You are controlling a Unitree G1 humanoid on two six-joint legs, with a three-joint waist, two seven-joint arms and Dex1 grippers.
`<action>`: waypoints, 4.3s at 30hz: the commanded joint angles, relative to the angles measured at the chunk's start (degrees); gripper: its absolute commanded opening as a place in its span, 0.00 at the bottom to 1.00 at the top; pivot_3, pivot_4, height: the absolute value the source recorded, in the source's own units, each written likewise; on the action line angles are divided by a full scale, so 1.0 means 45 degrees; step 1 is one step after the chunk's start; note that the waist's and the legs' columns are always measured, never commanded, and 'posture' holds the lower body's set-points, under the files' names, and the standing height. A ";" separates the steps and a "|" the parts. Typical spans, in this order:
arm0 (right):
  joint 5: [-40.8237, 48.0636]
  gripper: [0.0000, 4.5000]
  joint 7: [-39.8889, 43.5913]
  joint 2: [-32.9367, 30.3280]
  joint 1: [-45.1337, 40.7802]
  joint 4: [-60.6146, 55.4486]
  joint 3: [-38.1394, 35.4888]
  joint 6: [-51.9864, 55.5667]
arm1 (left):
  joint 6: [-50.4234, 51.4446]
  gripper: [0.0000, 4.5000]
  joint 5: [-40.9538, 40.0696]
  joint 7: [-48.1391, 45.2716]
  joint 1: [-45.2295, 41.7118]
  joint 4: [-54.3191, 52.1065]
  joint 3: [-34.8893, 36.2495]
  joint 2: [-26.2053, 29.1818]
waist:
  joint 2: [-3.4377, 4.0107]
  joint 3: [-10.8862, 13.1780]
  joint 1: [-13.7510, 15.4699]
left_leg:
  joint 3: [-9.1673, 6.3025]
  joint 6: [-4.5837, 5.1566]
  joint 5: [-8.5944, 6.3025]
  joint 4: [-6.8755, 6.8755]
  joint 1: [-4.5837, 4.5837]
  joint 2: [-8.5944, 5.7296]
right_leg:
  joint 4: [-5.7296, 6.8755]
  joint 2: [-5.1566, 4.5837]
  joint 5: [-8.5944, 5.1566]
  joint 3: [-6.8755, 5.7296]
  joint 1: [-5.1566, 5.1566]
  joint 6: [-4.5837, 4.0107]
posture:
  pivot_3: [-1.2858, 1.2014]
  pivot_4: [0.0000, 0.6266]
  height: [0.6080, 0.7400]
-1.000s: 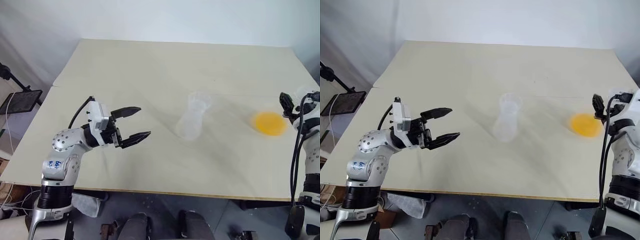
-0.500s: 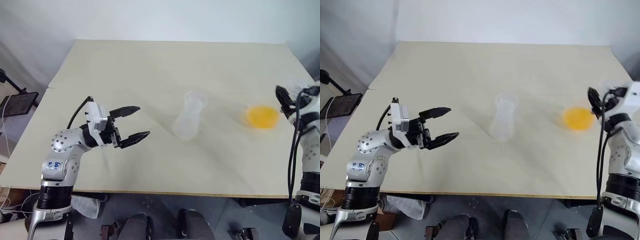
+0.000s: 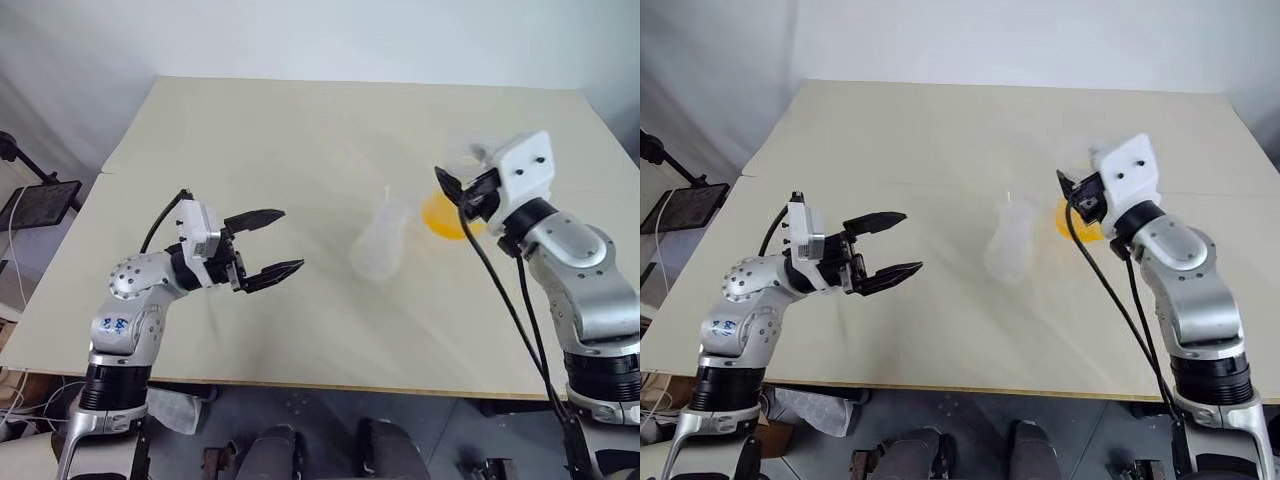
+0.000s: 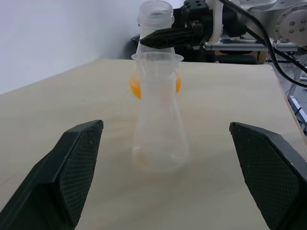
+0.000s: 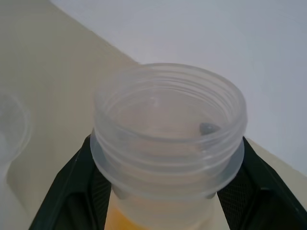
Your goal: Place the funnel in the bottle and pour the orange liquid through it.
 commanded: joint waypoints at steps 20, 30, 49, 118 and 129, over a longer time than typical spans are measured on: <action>-0.5512 0.55 0.0205 -0.0724 -0.0276 -0.0239 0.1138 -0.3573 | -0.0077 1.00 -0.0008 0.0251 -0.0319 -0.0196 -0.0142 -0.0277 | -0.0003 0.0002 -0.0053 | 0.0008 -0.0001 0.0000 -0.0003 0.0002 0.0007 | -0.0007 0.0010 0.0000 -0.0018 0.0000 0.0000 | 0.52 0.24 1.00; -0.7522 0.55 0.0255 -0.0828 -0.0488 -0.0030 0.1586 -0.4975 | -0.0025 1.00 -0.0036 0.0420 -0.0485 -0.0222 -0.0262 -0.0328 | -0.0005 0.0003 -0.0048 | 0.0007 -0.0001 0.0001 -0.0003 0.0002 0.0007 | -0.0007 0.0013 0.0000 -0.0028 0.0000 0.0000 | 0.52 0.24 1.00; -0.9990 0.55 0.0013 -0.0771 -0.0623 0.0320 0.1795 -0.6694 | 0.0134 1.00 -0.0089 0.0584 -0.0620 -0.0345 -0.0305 -0.0332 | -0.0006 0.0003 -0.0055 | 0.0008 -0.0003 0.0001 -0.0002 0.0002 0.0009 | -0.0009 0.0018 0.0000 -0.0034 0.0002 0.0000 | 0.52 0.24 1.00; -1.2868 0.55 -0.2063 -0.1501 -0.1207 0.1720 0.1551 -0.8566 | 0.0022 1.00 -0.0087 0.0786 -0.0633 -0.0377 -0.0249 -0.0470 | -0.0006 0.0004 -0.0073 | 0.0009 -0.0009 0.0005 -0.0002 0.0003 0.0014 | -0.0008 0.0024 -0.0001 -0.0031 0.0003 0.0001 | 0.52 0.24 1.00; -1.3061 0.55 -0.2213 -0.1496 -0.1253 0.1981 0.1552 -0.8687 | 0.0020 1.00 -0.0086 0.0853 -0.0606 -0.0421 -0.0253 -0.0458 | -0.0007 0.0004 -0.0073 | 0.0009 -0.0010 0.0005 -0.0001 0.0003 0.0014 | -0.0008 0.0025 -0.0001 -0.0032 0.0003 0.0001 | 0.52 0.24 1.00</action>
